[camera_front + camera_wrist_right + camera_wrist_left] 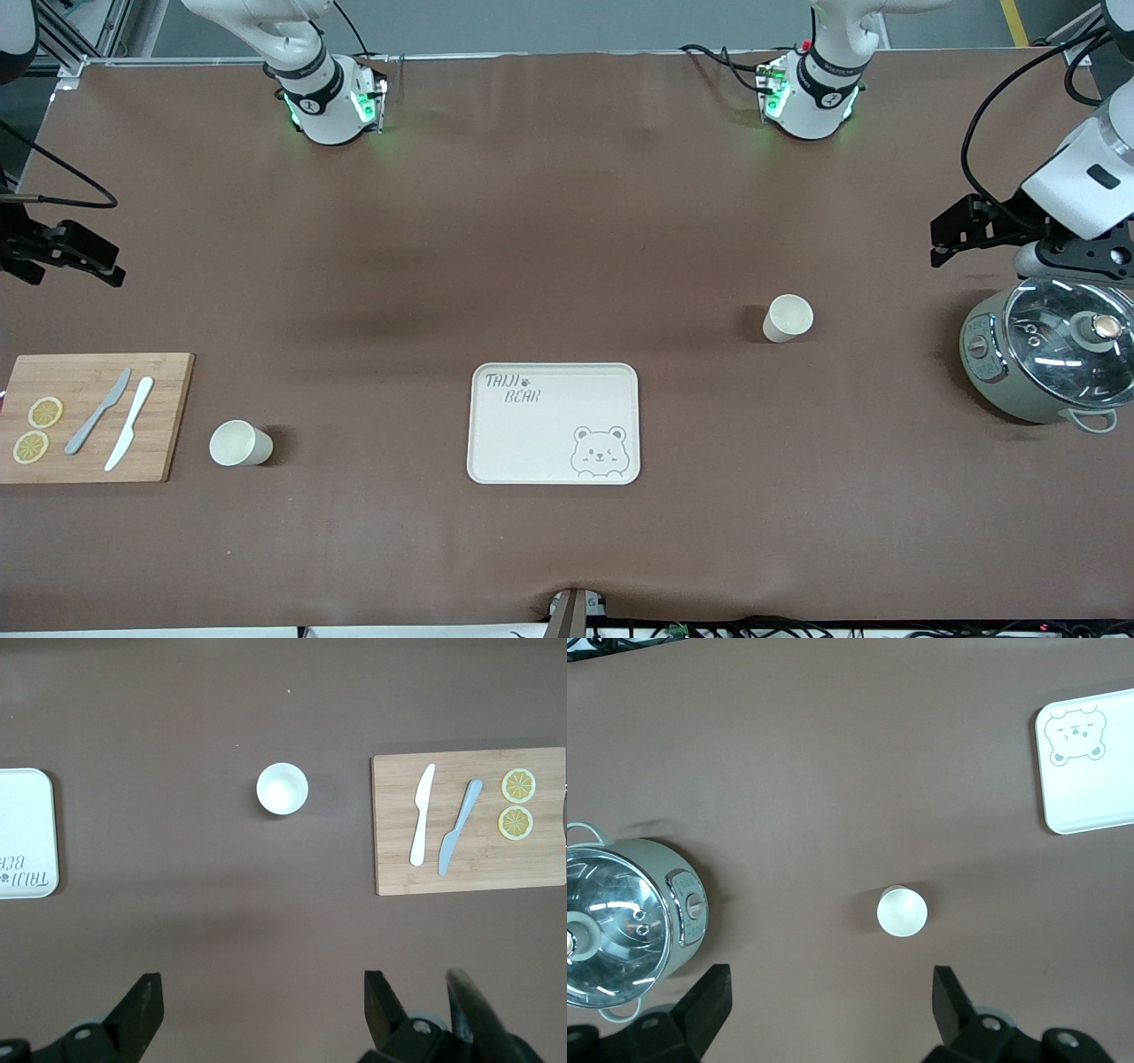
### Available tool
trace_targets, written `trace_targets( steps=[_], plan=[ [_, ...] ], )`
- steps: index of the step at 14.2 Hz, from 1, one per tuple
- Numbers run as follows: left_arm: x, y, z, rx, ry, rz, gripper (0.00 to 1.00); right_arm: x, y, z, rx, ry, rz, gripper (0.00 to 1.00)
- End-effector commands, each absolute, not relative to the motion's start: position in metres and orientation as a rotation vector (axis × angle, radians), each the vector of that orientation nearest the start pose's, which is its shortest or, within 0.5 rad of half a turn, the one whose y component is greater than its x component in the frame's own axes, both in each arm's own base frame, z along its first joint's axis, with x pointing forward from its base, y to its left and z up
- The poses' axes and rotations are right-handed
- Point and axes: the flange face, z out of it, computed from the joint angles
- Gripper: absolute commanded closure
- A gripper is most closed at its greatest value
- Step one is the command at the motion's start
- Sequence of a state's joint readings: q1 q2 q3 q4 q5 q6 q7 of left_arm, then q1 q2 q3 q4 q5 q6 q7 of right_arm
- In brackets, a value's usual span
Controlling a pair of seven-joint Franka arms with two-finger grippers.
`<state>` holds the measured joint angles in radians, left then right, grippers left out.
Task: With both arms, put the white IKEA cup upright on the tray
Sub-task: 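Reach the left gripper down to the white cup near the pot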
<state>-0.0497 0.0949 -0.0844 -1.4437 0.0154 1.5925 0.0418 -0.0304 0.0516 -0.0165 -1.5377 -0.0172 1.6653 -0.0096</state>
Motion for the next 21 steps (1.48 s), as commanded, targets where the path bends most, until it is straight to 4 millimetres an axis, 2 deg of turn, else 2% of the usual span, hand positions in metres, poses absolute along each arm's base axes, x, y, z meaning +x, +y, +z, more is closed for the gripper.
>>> trace_targets(
  steps=[1, 7, 8, 9, 11, 13, 17, 19, 21],
  plan=[
    [0.58, -0.076, 0.636, -3.108, 0.288, -0.11, 0.0, 0.573, -0.031, 0.623, -3.172, 0.075, -0.123, 0.0],
    [0.582, -0.086, 0.637, -3.102, 0.324, -0.136, 0.0, 0.573, -0.031, 0.623, -3.171, 0.078, -0.121, 0.0],
    [0.582, -0.092, 0.631, -3.107, 0.339, -0.122, 0.0, 0.573, -0.031, 0.623, -3.171, 0.078, -0.121, 0.0],
    [0.58, -0.093, 0.613, -3.107, 0.341, -0.075, 0.0, 0.573, -0.031, 0.623, -3.171, 0.078, -0.121, 0.0],
    [0.572, -0.102, 0.568, -3.104, 0.358, -0.098, 0.0, 0.573, -0.031, 0.623, -3.171, 0.078, -0.121, 0.0],
    [0.554, -0.1, 0.518, -3.101, 0.358, -0.141, 0.0, 0.574, -0.034, 0.625, -3.171, 0.083, -0.13, 0.0],
    [0.501, -0.091, 0.405, -3.092, 0.368, -0.202, 0.0, 0.58, -0.034, 0.63, -3.171, 0.078, -0.164, 0.0],
    [0.487, -0.088, 0.364, -3.094, 0.372, -0.233, 0.0, 0.582, -0.031, 0.626, -3.165, 0.073, -0.155, 0.0],
    [0.481, -0.088, 0.323, -3.103, 0.38, -0.193, 0.0, 0.587, -0.031, 0.616, -3.16, 0.068, -0.128, 0.0]
  ],
)
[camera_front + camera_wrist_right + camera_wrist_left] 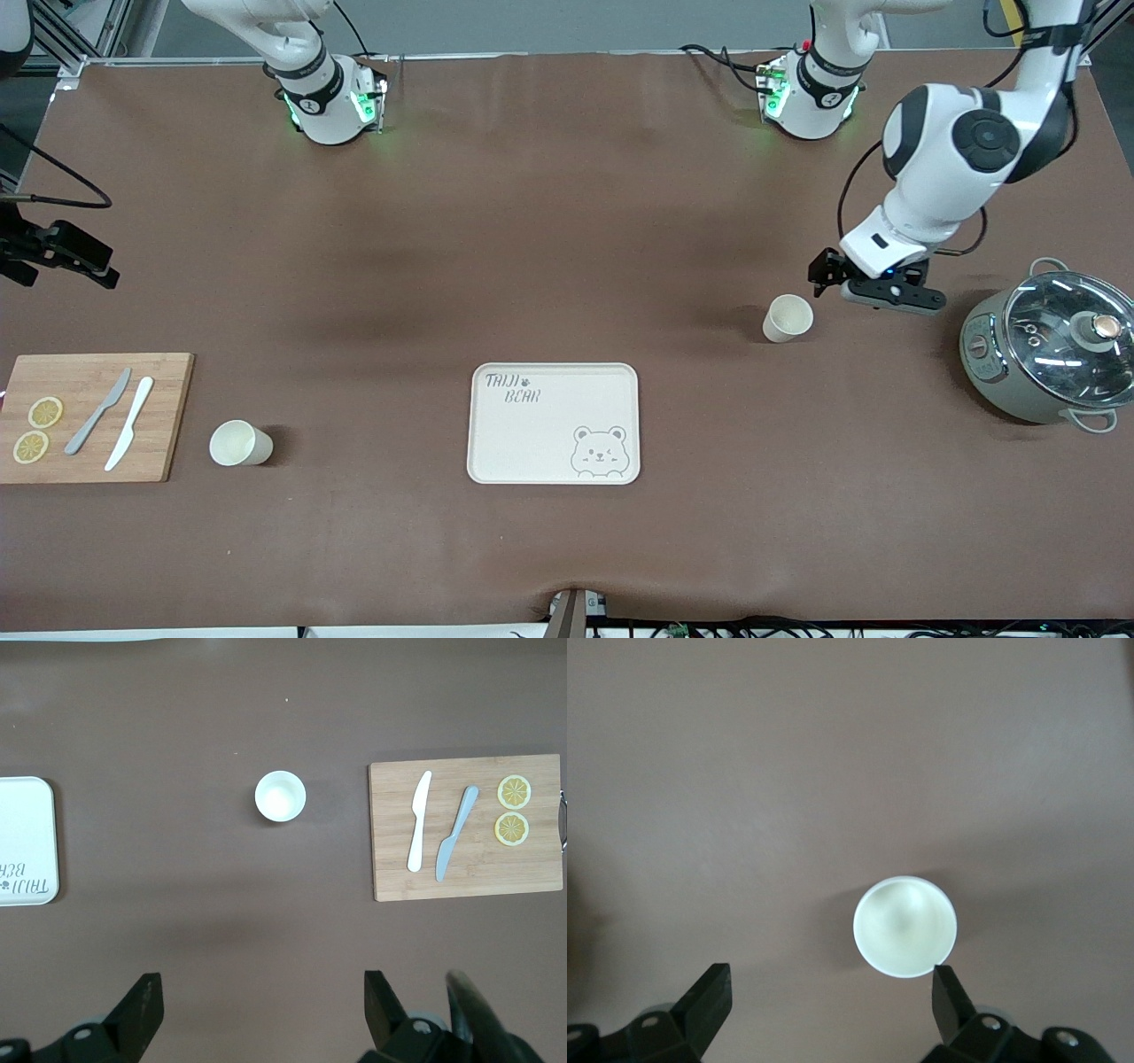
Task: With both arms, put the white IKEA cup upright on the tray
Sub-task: 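Reach the left gripper down to the white cup near the pot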
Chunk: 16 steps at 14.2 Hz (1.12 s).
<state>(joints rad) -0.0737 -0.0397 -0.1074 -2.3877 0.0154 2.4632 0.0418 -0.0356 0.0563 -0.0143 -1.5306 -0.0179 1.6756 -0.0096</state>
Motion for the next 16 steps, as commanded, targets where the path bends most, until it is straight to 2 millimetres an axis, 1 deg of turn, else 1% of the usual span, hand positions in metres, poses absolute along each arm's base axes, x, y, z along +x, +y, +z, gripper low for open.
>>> trace_targets(
  steps=[1, 2, 4, 5, 7, 9, 11, 14, 15, 16],
  plan=[
    [0.479, -0.087, 0.304, -3.108, 0.382, -0.186, 0.0, 0.592, -0.028, 0.607, -3.16, 0.058, -0.113, 0.0],
    [0.478, -0.087, 0.289, -3.111, 0.384, -0.196, 0.0, 0.597, -0.027, 0.602, -3.16, 0.056, -0.118, 0.0],
    [0.479, -0.088, 0.263, -3.116, 0.394, -0.206, 0.0, 0.609, -0.023, 0.583, -3.156, 0.05, -0.106, 0.0],
    [0.481, -0.089, 0.254, -3.118, 0.398, -0.216, 0.0, 0.614, -0.023, 0.576, -3.156, 0.048, -0.106, 0.0],
    [0.483, -0.088, 0.238, -3.121, 0.403, -0.243, 0.0, 0.626, -0.024, 0.555, -3.156, 0.049, -0.094, 0.0],
    [0.484, -0.089, 0.224, -3.125, 0.409, -0.263, 0.0, 0.64, -0.027, 0.526, -3.156, 0.053, -0.067, 0.0],
    [0.485, -0.088, 0.215, -3.127, 0.408, -0.29, 0.0, 0.654, -0.03, 0.495, -3.156, 0.057, -0.053, 0.0],
    [0.485, -0.086, 0.206, -3.13, 0.407, -0.281, 0.0, 0.679, -0.034, 0.432, -3.154, 0.059, -0.045, 0.0],
    [0.485, -0.086, 0.206, -3.129, 0.407, -0.283, 0.0, 0.686, -0.034, 0.413, -3.154, 0.059, -0.053, 0.0],
    [0.485, -0.086, 0.206, -3.13, 0.403, -0.281, 0.17, 0.692, -0.032, 0.391, -3.153, 0.053, -0.046, 0.0]
  ],
)
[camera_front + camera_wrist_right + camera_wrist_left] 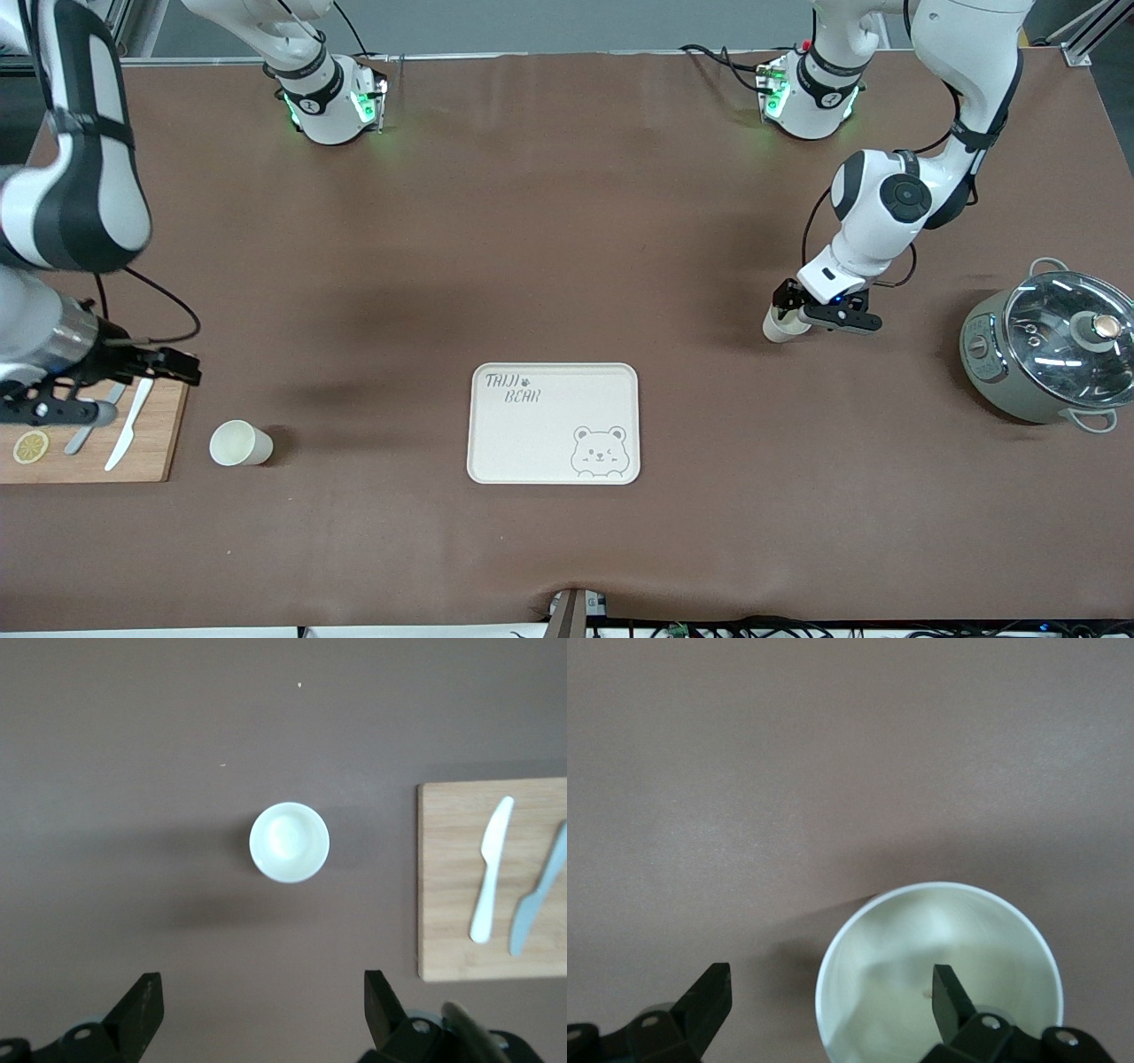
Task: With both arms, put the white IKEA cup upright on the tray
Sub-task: 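Grasp the cup with the left gripper while the right gripper reaches the other cup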
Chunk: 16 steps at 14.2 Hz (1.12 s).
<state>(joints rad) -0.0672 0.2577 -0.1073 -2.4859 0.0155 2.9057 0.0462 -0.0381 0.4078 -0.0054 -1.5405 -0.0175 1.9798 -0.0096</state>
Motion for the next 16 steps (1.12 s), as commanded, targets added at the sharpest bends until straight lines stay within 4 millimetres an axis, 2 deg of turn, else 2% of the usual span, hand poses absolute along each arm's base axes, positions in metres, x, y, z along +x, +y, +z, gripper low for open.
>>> trace_targets(
  steps=[1, 4, 6, 10, 12, 13, 14, 16],
  plan=[
    [0.485, -0.085, 0.207, -3.129, 0.405, -0.283, 0.99, 0.697, -0.028, 0.369, -3.152, 0.043, -0.043, 0.0],
    [0.486, -0.087, 0.208, -3.126, 0.417, -0.29, 1.0, 0.708, -0.018, 0.318, -3.147, 0.017, -0.063, 0.0],
    [0.486, -0.088, 0.208, -3.126, 0.419, -0.29, 1.0, 0.713, -0.01, 0.294, -3.145, -0.001, -0.077, 0.0],
    [0.49, -0.089, 0.213, -3.124, 0.418, -0.309, 1.0, 0.718, 0.002, 0.253, -3.146, -0.034, -0.116, 0.0],
    [0.505, -0.094, 0.227, -3.124, 0.398, -0.357, 1.0, 0.717, 0.003, 0.24, -3.151, -0.044, -0.102, 0.0],
    [0.511, -0.098, 0.232, -3.13, 0.374, -0.353, 1.0, 0.716, 0.003, 0.232, -3.152, -0.065, -0.087, 0.06],
    [0.519, -0.104, 0.24, -3.134, 0.363, -0.333, 1.0, 0.716, 0.002, 0.227, -3.153, -0.11, -0.08, 0.25],
    [0.538, -0.129, 0.26, -3.144, 0.335, -0.252, 1.0, 0.716, 0.001, 0.226, -3.154, -0.165, -0.077, 0.58]
  ],
)
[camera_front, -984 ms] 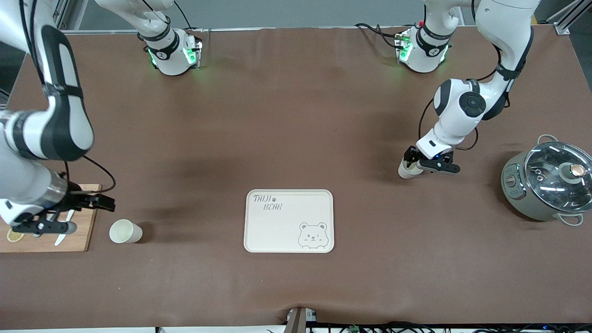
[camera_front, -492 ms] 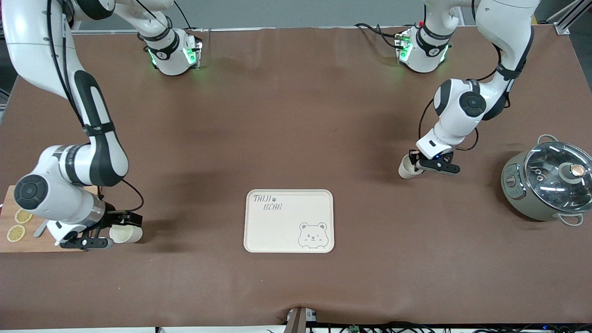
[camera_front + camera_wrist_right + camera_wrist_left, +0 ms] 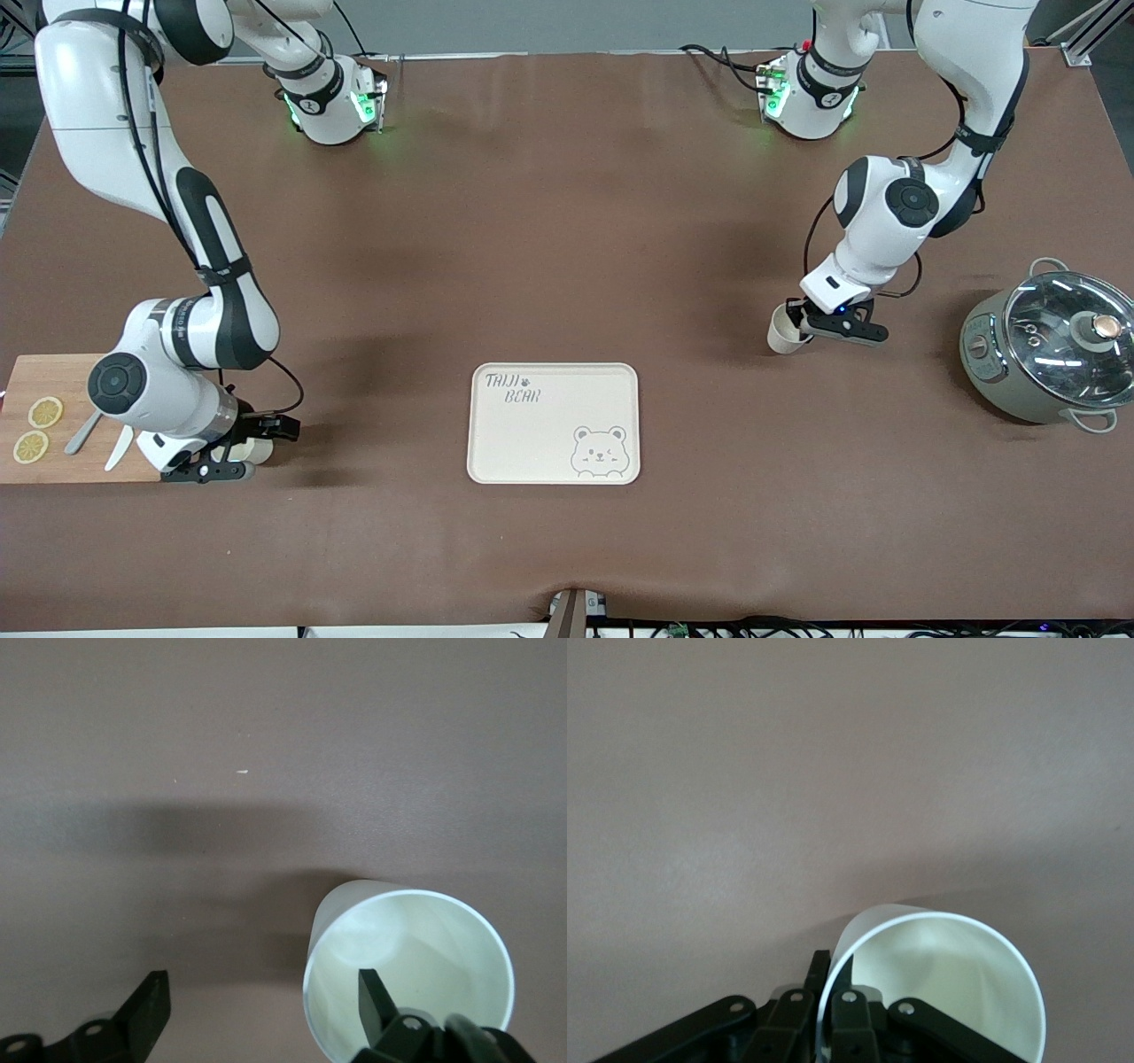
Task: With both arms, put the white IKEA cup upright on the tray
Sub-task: 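Carry both white cups toward the bear tray with both grippers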
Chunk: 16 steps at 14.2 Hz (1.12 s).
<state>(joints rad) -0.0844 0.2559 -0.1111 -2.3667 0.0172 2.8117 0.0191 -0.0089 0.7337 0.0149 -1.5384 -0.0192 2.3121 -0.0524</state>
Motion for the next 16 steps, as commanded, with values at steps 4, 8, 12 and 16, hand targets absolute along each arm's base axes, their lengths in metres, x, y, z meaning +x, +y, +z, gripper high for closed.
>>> trace_targets(
  steps=[4, 8, 12, 16],
  plan=[
    [0.574, -0.209, 0.29, -3.16, 0.182, -0.089, 1.0, 0.716, 0.0, 0.228, -3.157, -0.169, -0.079, 1.0],
    [0.598, -0.273, 0.311, -3.175, 0.073, -0.076, 1.0, 0.723, 0.002, 0.239, -3.155, -0.167, -0.118, 1.0],
    [0.628, -0.332, 0.319, -3.172, 0.002, -0.021, 1.0, 0.733, 0.038, 0.262, -3.134, -0.187, -0.171, 1.0],
    [0.638, -0.374, 0.304, -3.185, -0.113, -0.029, 1.0, 0.732, 0.095, 0.276, -3.141, -0.074, -0.115, 1.0]
  ],
)
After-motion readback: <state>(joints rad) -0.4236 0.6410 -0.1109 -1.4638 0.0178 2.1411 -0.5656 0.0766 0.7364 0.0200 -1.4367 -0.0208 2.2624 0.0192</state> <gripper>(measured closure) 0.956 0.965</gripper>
